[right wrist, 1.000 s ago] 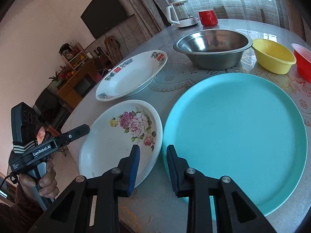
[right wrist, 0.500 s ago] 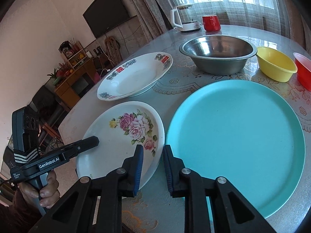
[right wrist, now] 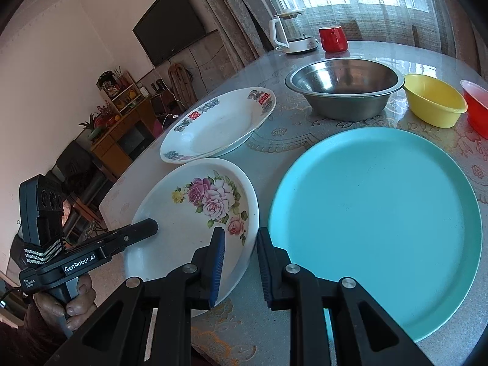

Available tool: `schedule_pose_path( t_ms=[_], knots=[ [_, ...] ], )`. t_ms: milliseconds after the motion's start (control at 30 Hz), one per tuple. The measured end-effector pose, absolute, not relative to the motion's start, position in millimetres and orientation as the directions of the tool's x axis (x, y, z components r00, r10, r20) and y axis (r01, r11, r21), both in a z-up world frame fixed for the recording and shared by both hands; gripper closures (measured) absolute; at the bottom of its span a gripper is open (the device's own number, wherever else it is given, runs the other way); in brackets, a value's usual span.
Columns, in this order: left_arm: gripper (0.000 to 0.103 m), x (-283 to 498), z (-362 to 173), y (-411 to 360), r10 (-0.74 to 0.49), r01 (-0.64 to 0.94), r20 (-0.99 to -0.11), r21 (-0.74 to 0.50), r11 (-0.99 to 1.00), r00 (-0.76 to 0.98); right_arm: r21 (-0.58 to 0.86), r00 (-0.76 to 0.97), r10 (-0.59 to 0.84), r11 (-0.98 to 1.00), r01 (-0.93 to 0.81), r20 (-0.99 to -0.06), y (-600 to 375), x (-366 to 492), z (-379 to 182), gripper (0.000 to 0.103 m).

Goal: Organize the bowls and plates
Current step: 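Lower the flower plate onto the teal plate and open the left tool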

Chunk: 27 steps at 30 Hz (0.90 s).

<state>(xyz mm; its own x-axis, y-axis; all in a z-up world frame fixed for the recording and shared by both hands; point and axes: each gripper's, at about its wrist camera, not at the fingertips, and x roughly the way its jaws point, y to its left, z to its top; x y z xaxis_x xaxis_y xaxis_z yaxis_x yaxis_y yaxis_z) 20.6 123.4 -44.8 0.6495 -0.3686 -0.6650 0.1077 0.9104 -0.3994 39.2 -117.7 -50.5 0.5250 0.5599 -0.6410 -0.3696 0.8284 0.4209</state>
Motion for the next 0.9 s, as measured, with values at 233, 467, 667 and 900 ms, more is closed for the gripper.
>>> schedule_pose_path(
  t_ms=[233, 467, 667, 900],
  knots=[
    [0.089, 36, -26, 94, -0.401, 0.169, -0.644, -0.392, 0.904, 0.651, 0.452, 0.584, 0.533, 0.842, -0.295, -0.612, -148, 36, -41, 0.081],
    [0.089, 59, -14, 42, -0.433, 0.265, -0.649, -0.345, 0.9, 0.626, 0.472, 0.655, 0.474, 0.859, -0.197, -0.589, -191, 33, -33, 0.081],
    [0.089, 77, -15, -4, -0.453, 0.336, -0.671, -0.307, 0.89, 0.587, 0.485, 0.696, 0.408, 0.869, -0.099, -0.59, -232, 32, -33, 0.08],
    [0.089, 93, -30, -37, -0.432, 0.358, -0.716, -0.266, 0.895, 0.548, 0.441, 0.698, 0.319, 0.897, -0.005, -0.641, -251, 40, -47, 0.08]
  ],
)
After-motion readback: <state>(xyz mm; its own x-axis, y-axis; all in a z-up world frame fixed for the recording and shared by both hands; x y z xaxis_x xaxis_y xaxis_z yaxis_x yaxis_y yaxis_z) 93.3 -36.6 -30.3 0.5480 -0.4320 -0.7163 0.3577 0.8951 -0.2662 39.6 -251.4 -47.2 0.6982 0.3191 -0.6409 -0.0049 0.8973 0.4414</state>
